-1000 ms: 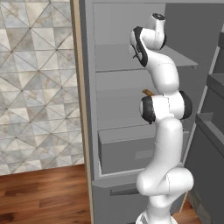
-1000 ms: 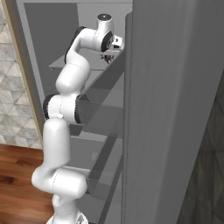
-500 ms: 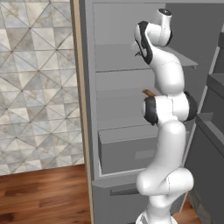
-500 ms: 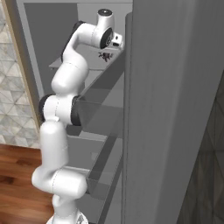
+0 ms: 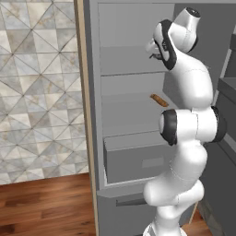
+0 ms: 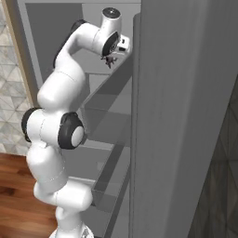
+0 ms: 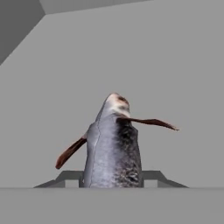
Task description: Take the fish from the fridge and place it on the digital scale on the counter by the fridge. Wait a few seconds for a reading, then move it to the plate on the dining counter.
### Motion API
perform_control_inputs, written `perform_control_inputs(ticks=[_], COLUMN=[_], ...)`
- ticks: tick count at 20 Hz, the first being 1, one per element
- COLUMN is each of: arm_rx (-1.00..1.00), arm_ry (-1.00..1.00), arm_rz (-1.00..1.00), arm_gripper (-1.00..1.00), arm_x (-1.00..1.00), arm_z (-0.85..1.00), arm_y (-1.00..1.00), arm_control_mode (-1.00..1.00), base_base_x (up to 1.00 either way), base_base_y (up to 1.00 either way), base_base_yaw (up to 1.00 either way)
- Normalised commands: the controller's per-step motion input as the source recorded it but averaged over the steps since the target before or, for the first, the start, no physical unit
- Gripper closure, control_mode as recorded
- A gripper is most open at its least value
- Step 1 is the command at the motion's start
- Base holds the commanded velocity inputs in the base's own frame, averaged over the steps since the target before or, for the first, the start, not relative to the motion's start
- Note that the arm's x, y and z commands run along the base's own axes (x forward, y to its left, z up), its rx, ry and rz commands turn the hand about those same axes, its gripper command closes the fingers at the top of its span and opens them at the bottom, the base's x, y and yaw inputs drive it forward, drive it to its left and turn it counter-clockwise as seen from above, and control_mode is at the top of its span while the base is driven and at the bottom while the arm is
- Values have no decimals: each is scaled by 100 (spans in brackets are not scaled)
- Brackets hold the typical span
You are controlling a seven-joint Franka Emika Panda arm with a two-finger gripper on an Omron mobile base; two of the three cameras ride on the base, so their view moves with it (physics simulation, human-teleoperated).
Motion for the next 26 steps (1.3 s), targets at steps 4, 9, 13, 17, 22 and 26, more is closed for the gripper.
perform_control_inputs(ticks=[4, 9, 13, 17, 22, 26], arm_rx=[0, -3, -10, -26, -21, 2], arm_ry=[-10, -5, 0, 0, 0, -5], arm_rz=[3, 3, 0, 0, 0, 0], arm_gripper=[100, 100, 100, 100, 100, 100], arm_x=[-88, -96, -100, -100, -100, -100], arm_z=[0, 9, 6, 0, -26, -34], arm_y=[5, 13, 8, 43, 47, 9], arm_control_mode=[-100, -100, -100, -100, -100, -100], base_base_x=[0, 0, 0, 0, 0, 0], base_base_y=[0, 0, 0, 0, 0, 0], base_base_yaw=[0, 0, 0, 0, 0, 0])
